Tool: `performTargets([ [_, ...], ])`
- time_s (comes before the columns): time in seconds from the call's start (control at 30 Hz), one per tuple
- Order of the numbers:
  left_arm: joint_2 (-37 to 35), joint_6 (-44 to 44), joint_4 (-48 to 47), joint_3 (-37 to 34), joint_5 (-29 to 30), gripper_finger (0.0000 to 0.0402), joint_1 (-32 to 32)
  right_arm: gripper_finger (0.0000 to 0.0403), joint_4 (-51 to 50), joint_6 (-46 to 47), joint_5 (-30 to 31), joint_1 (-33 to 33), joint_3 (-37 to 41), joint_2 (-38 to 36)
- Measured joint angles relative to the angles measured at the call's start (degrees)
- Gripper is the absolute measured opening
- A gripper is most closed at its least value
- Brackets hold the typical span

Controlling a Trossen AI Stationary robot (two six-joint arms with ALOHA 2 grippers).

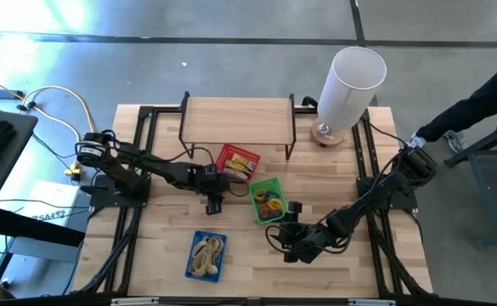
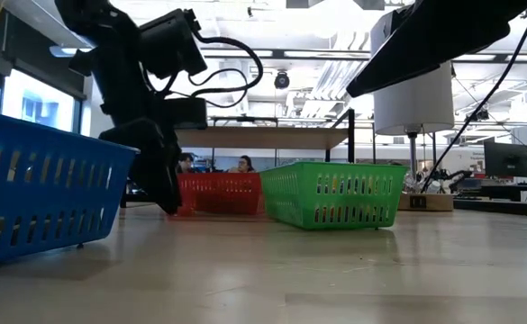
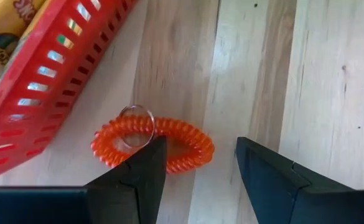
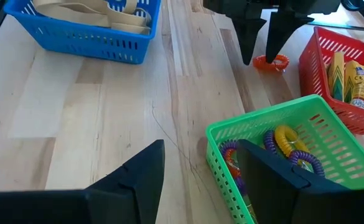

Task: Pick & Place Office Desk Supplies
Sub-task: Put the orange spring keychain into the green bin

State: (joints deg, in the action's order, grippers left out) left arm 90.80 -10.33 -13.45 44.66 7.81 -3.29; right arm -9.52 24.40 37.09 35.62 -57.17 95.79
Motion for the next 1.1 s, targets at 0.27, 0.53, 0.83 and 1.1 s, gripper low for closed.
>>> performTargets([
  [0.27,0.09,-0.02,0.0,0.0,0.02,0.0185,0.0,0.019,0.17,0.0,-0.03,0.0,0.0,0.0],
  [0.53,2.22,-0.16,0.48,0.21,1.49,0.0185,0.0,0.019,0.09,0.0,-0.04,0.0,0.0,0.0],
  [0.83,2.52,-0.42,0.46,0.22,1.46,0.0185,0.0,0.019,0.09,0.0,-0.05,0.0,0.0,0.0],
  [1.1,3.76,-3.0,0.08,0.16,-1.13,0.0173,0.07,0.019,0.09,0.0,-0.03,0.0,0.0,0.0],
])
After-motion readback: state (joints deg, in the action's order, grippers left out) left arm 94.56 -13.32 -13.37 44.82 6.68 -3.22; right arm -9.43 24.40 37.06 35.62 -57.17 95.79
